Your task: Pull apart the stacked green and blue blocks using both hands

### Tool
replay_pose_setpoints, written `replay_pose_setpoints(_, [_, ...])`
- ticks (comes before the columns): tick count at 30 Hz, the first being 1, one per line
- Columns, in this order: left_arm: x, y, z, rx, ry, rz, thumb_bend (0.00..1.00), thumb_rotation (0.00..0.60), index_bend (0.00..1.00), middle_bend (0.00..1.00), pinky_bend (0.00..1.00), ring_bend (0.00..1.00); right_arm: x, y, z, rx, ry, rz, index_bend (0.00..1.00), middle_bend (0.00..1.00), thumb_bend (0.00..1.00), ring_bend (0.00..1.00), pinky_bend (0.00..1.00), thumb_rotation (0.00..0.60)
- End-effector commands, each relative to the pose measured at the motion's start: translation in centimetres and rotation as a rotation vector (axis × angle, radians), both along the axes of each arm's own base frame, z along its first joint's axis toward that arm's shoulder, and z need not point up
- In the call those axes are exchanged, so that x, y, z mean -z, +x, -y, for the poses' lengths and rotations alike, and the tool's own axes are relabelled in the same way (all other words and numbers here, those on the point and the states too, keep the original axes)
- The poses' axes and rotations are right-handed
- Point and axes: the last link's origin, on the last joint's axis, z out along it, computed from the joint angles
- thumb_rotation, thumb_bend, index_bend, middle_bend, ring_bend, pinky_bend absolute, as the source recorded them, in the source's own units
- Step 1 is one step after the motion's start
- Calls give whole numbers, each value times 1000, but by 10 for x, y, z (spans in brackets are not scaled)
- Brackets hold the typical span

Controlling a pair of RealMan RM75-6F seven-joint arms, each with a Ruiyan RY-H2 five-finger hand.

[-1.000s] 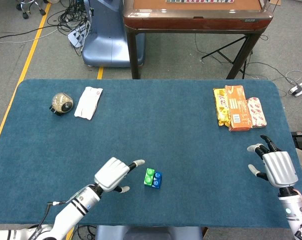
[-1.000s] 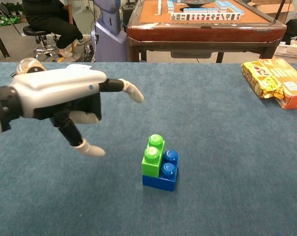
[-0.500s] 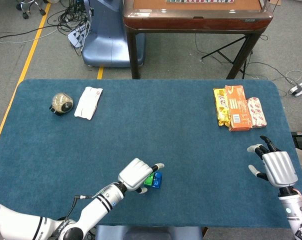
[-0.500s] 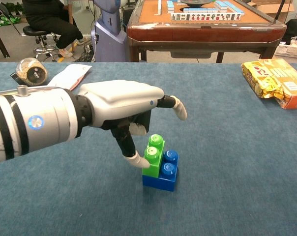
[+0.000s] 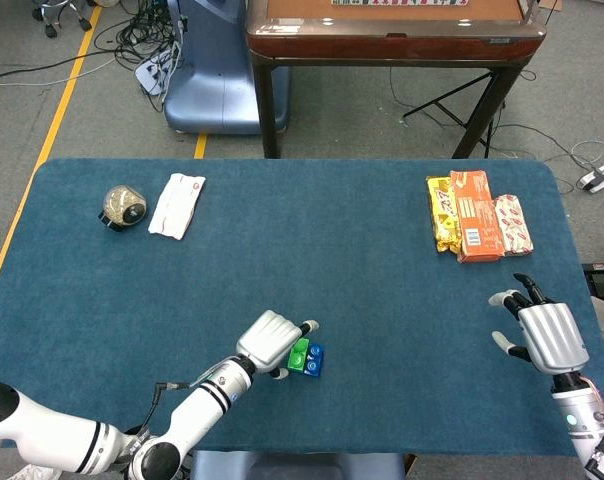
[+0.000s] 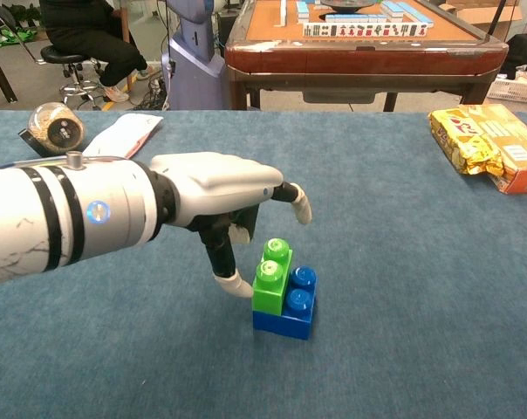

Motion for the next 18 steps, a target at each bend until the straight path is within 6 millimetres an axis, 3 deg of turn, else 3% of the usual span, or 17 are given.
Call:
replay_pose_setpoints(1, [1, 0, -1, -6, 1, -29, 4, 600, 244, 1000, 1000, 1000, 1, 0, 0, 1, 3, 0, 413, 433, 167, 464, 598, 600])
replay_pose_setpoints(18, [16, 7, -2, -63, -42, -26, 4, 600, 235, 1000, 1000, 1000, 7, -3, 1, 11, 22, 8, 413, 433, 167, 464, 598, 600])
